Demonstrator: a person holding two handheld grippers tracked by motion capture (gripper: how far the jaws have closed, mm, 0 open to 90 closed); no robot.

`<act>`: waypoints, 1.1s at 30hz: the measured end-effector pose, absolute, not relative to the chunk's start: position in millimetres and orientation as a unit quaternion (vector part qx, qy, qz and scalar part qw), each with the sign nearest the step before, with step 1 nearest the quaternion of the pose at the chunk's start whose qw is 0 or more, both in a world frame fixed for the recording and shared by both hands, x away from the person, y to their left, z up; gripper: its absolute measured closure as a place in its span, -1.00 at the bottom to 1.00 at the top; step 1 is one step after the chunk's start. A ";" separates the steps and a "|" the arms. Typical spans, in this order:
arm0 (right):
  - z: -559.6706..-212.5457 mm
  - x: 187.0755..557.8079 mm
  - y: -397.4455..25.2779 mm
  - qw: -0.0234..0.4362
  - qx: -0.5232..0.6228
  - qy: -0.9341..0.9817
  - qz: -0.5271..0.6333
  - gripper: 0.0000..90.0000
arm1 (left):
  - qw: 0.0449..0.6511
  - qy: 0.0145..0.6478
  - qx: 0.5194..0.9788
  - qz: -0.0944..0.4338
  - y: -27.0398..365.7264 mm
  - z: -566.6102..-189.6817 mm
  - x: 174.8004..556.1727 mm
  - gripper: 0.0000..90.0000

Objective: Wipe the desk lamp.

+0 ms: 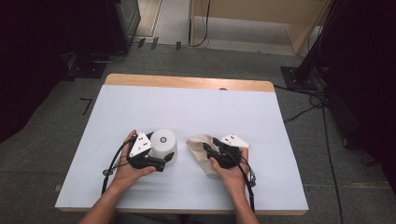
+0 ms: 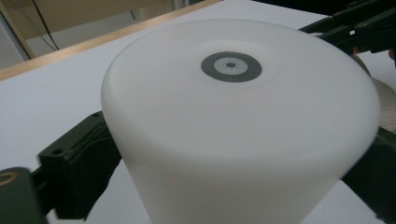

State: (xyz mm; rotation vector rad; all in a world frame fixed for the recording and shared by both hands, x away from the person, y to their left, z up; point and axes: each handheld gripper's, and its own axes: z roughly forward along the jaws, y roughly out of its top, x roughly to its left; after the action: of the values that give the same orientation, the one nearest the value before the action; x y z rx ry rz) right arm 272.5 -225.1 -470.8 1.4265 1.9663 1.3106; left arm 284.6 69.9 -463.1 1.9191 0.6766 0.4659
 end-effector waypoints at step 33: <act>-500.1 273.6 -207.4 0.205 0.478 0.774 0.360 0.03 | 0.489 0.349 0.776 0.193 75.3 -461.1 292.4 -0.86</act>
State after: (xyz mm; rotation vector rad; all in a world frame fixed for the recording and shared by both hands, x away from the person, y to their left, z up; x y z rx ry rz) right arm 273.6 -207.4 -500.1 1.3329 2.1587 1.0041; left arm 292.4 75.3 -461.1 1.8856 0.8477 0.4699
